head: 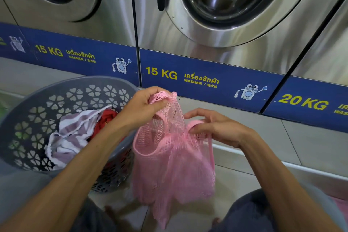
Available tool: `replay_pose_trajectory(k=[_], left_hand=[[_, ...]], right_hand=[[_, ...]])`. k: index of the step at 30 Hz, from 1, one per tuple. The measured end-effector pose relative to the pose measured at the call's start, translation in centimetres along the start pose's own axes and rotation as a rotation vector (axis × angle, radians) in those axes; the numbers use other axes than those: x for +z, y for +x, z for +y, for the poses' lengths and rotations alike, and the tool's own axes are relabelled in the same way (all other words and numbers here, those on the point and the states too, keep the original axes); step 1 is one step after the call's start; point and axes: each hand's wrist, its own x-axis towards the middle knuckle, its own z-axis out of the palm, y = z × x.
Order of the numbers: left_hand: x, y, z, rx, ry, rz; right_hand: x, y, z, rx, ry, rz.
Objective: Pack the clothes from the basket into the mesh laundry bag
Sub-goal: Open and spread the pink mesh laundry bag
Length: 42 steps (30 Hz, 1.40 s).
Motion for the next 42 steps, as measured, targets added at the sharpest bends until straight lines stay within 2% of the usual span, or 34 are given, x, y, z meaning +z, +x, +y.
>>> replay_pose_trajectory(k=[2,7,9,12,17,20,24,26,28,30,32,35,38,40,42], left_hand=[[0.1,0.1,-0.1,-0.032,-0.05,0.036],[-0.3,0.4,-0.4,-0.046,-0.131,0.163],[-0.7,0.5,-0.5,-0.071,-0.156,0.201],[-1.0,0.9,-0.8,-0.095,-0.157,0.221],[-0.7,1.0,-1.5,-0.149,-0.132,0.176],[-0.6,0.8,-2.0,-0.201,-0.089,0.121],[0.0,0.7,-2.6,-0.221,-0.022,0.125],[0.5,0.3,-2.3,-0.194,0.091,0.12],[1.4,-0.3,-2.0,-0.121,0.221,0.011],[2.8,-0.9,-1.9,-0.075,0.261,-0.178],[4.2,-1.1,-2.7,-0.004,0.336,-0.267],[4.6,-1.0,-3.8,0.026,0.418,-0.219],[3.8,-0.5,-3.4,-0.02,0.367,-0.096],[3.2,-0.2,-2.6,-0.007,0.301,-0.016],[2.8,-0.1,-1.9,0.011,0.275,0.051]], right_hand=[[0.9,0.3,0.2,0.061,-0.082,-0.045],[2.4,0.5,0.3,0.218,-0.625,-0.122],[2.2,0.5,0.4,0.242,-0.706,-0.126],[1.4,0.4,0.5,0.206,-0.574,-0.012],[0.4,0.6,-0.6,0.07,-0.052,0.311],[-0.3,0.4,-1.6,0.065,0.189,0.401],[-0.7,-0.2,-2.2,0.143,0.291,0.389],[-0.3,-0.2,-2.3,0.178,0.302,0.376],[0.4,-0.1,-2.4,0.192,0.307,0.335],[1.4,0.0,-2.7,0.174,0.315,0.251],[2.1,0.0,-2.9,0.142,0.314,0.148],[2.1,-0.4,-3.2,0.084,0.271,0.104],[1.5,-0.6,-3.2,-0.019,0.203,0.186],[0.7,-0.7,-2.7,-0.038,-0.027,0.233],[0.4,-0.8,-2.3,0.014,-0.403,0.169]])
